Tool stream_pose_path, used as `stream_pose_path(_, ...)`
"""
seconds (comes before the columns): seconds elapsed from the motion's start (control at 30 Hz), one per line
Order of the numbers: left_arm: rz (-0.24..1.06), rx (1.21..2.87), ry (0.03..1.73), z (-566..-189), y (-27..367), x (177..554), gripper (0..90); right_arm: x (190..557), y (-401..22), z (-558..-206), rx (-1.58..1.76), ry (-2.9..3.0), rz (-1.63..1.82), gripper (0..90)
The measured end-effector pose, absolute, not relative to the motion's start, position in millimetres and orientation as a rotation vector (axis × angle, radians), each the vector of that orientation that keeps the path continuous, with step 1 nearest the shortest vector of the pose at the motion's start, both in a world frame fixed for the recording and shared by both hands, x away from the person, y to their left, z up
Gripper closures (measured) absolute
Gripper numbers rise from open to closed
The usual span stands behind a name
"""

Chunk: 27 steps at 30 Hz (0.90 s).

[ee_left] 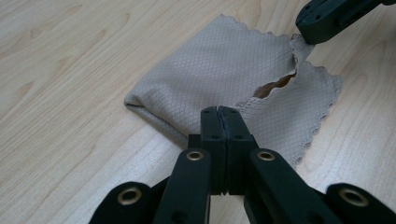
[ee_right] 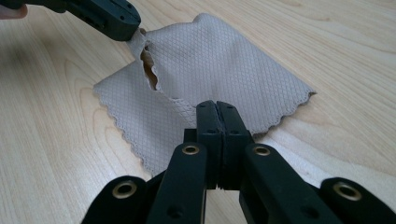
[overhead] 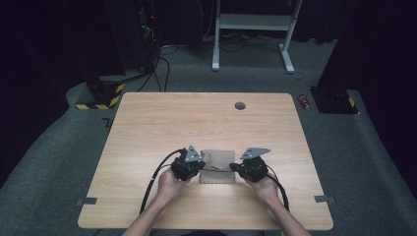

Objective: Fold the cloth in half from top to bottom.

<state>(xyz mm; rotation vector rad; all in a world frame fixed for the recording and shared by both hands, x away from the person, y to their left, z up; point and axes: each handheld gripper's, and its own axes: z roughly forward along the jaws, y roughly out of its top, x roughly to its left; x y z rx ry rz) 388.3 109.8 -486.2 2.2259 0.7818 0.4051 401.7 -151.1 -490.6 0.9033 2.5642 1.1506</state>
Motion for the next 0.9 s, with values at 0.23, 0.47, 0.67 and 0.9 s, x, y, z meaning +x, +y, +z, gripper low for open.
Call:
stream_pose_path(0.23, 0.416, 2.234, 0.774, -489, 109, 382, 89.2, 399, -153, -493, 0.908, 2.571, 1.164, 89.2)
stream_pose_path(0.47, 0.423, 2.250, 0.763, -494, 107, 376, 89.2, 394, -154, -499, 0.904, 2.589, 1.154, 89.1)
stream_pose_path(0.67, 0.419, 2.257, 0.762, -499, 107, 373, 89.1, 390, -153, -503, 0.896, 2.599, 1.146, 89.1)
stream_pose_path(0.9, 0.417, 2.246, 0.757, -501, 108, 370, 89.0, 387, -154, -505, 0.883, 2.602, 1.145, 89.0)
